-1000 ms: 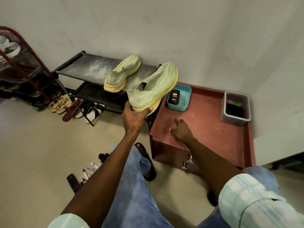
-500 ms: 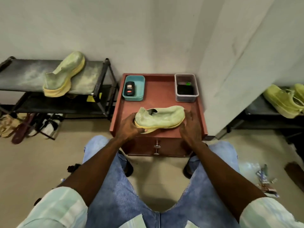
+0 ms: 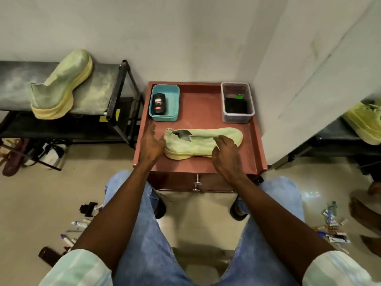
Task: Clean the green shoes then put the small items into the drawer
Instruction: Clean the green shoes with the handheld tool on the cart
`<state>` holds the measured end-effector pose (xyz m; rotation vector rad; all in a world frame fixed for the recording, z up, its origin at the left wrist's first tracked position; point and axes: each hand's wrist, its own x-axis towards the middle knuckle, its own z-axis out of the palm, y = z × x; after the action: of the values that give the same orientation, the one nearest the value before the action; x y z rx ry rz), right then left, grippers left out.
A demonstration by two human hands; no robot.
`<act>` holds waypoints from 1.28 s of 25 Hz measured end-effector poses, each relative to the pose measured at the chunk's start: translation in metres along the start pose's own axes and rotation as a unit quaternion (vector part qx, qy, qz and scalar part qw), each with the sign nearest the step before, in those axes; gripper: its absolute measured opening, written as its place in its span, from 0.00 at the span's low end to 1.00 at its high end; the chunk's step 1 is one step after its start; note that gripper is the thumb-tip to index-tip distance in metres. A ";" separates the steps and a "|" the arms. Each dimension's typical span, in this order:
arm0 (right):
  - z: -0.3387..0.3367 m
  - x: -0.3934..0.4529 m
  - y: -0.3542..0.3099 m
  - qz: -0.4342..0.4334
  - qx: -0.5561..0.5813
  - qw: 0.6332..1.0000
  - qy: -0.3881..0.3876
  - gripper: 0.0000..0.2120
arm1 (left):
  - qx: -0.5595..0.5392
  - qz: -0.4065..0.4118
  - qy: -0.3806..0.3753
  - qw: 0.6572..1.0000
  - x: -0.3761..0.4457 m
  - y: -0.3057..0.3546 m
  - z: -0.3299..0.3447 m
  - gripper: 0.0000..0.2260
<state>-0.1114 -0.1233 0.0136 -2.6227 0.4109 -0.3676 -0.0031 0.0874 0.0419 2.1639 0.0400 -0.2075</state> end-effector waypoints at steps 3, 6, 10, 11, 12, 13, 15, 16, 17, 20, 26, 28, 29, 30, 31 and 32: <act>0.015 0.038 -0.034 -0.002 0.078 0.997 0.020 0.17 | -0.036 -0.006 0.105 0.994 0.022 0.003 -0.015 0.14; 0.032 0.089 -0.074 0.004 0.122 0.993 -0.005 0.15 | -0.010 0.006 0.124 0.992 0.049 0.005 -0.026 0.12; 0.078 0.166 -0.118 -0.018 0.091 0.991 -0.097 0.15 | 0.033 -0.017 0.074 0.997 0.093 -0.008 -0.028 0.12; 0.091 0.183 -0.126 -0.015 0.080 0.989 -0.125 0.16 | 0.033 -0.018 0.072 0.997 0.102 -0.010 -0.029 0.11; 0.104 0.197 -0.132 -0.009 0.066 0.987 -0.149 0.18 | 0.030 -0.019 0.075 0.997 0.108 -0.011 -0.029 0.10; 0.116 0.209 -0.135 0.002 0.051 0.984 -0.173 0.21 | 0.025 -0.019 0.079 0.996 0.112 -0.011 -0.029 0.09; 0.135 0.225 -0.139 0.028 0.041 0.976 -0.213 0.23 | 0.014 -0.017 0.086 0.996 0.117 -0.008 -0.027 0.08; 0.141 0.231 -0.140 0.035 0.042 0.973 -0.223 0.23 | 0.012 -0.014 0.086 0.996 0.119 -0.006 -0.025 0.07; 0.147 0.234 -0.140 0.036 0.044 0.972 -0.226 0.22 | 0.010 -0.010 0.084 0.996 0.120 -0.005 -0.024 0.07; 0.151 0.236 -0.141 0.012 0.011 0.977 -0.214 0.21 | -0.003 -0.007 0.067 0.998 0.122 -0.002 -0.019 0.09; 0.146 0.233 -0.147 0.000 0.004 0.983 -0.186 0.24 | -0.013 0.003 0.077 0.997 0.120 -0.001 -0.018 0.11; 0.137 0.235 -0.150 0.007 0.009 0.981 -0.192 0.28 | -0.020 0.012 0.080 0.997 0.116 0.001 -0.018 0.11; 0.133 0.238 -0.148 0.034 0.026 0.980 -0.195 0.31 | -0.022 0.019 0.079 0.996 0.114 0.000 -0.018 0.11; 0.126 0.239 -0.146 0.076 0.055 0.976 -0.199 0.34 | -0.023 0.028 0.078 0.996 0.110 -0.001 -0.017 0.11; 0.119 0.240 -0.143 0.130 0.111 0.964 -0.204 0.36 | -0.023 0.033 0.079 0.996 0.108 -0.003 -0.017 0.12; 0.106 0.239 -0.142 0.186 0.203 0.940 -0.200 0.35 | -0.024 0.038 0.083 0.995 0.105 -0.005 -0.016 0.12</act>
<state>0.1743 -0.0429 0.0340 -2.0856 0.6012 0.1911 0.1023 0.0981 0.0293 2.1249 0.0580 0.0179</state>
